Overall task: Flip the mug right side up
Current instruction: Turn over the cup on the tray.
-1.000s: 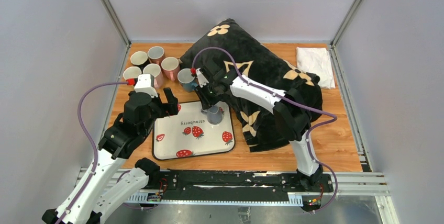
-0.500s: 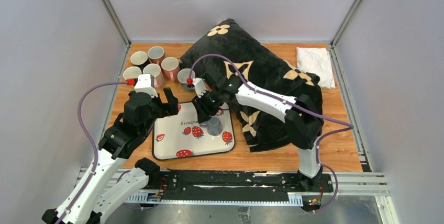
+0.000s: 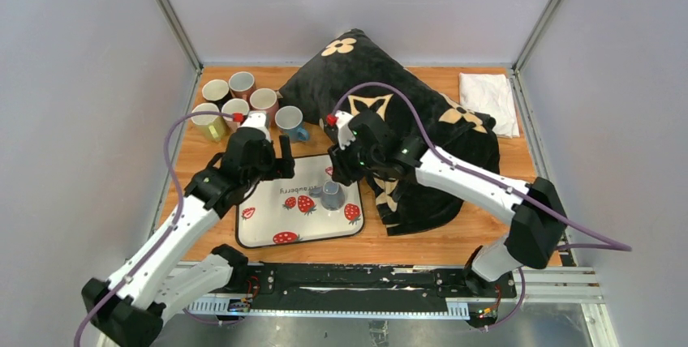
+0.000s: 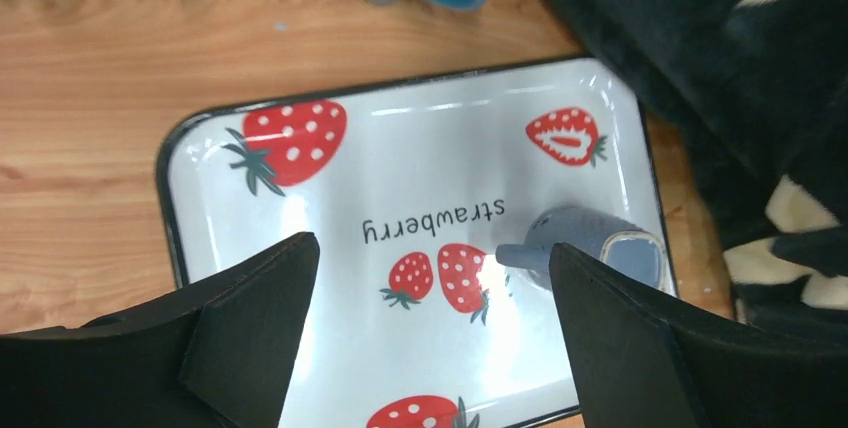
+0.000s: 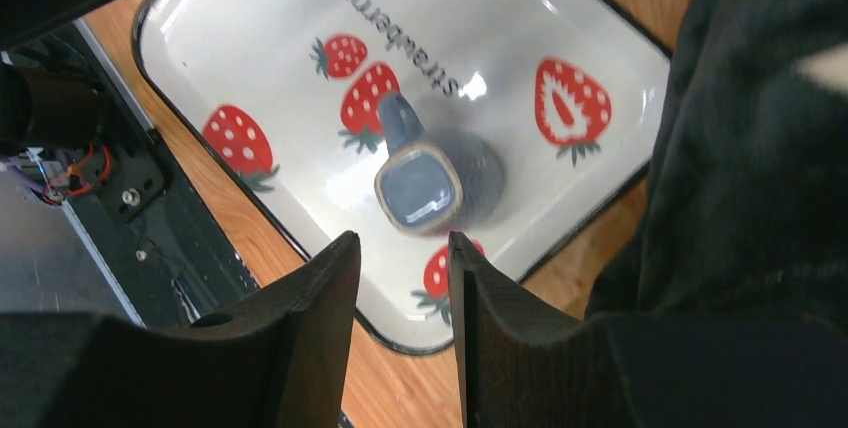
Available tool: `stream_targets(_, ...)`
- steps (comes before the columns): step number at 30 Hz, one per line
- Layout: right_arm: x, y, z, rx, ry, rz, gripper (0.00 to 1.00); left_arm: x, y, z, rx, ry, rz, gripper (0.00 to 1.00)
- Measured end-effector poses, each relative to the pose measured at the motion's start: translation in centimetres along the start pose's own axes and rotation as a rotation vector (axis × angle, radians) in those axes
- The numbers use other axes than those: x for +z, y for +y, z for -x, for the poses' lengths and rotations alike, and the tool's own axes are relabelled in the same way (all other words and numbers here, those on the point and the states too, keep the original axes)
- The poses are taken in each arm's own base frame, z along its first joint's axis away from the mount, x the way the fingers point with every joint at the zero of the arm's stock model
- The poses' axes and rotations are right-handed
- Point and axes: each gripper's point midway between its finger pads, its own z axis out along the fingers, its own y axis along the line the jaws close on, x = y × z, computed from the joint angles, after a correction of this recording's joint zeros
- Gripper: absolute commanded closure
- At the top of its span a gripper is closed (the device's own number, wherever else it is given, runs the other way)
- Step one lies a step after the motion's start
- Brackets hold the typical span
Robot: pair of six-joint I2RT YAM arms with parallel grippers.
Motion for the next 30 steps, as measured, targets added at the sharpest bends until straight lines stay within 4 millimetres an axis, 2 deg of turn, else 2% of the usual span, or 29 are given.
stream_targets(6,-1.6,-0.7,-4.7,0.064,0.036,-0.045,0.58,3.6,-1.3,-4.0,0.016,0.168,-0.027,0.09)
stream_targets(13,-0.8,-1.0,-9.4,0.092,0.113,-0.045,0.58,7.0,-2.9,-6.5,0.013,0.261,-0.062,0.11)
stream_targets(15,-0.4,-0.9,-10.1,0.097,0.124,-0.036,0.58,7.8,-3.3,-7.3,0.027,0.286,-0.066,0.11)
stream_targets(16,-0.2,-0.8,-10.2,0.098,0.123,-0.031,0.58,8.4,-3.8,-8.1,0.047,0.311,-0.071,0.11)
stream_targets(21,1.2,-0.4,-9.8,0.104,0.101,0.002,0.57,9.2,-4.6,-9.6,0.087,0.350,-0.076,0.11)
stream_targets(30,3.3,-0.1,-10.0,0.138,0.098,0.038,0.57,10.0,-4.3,-10.6,0.114,0.367,-0.058,0.14)
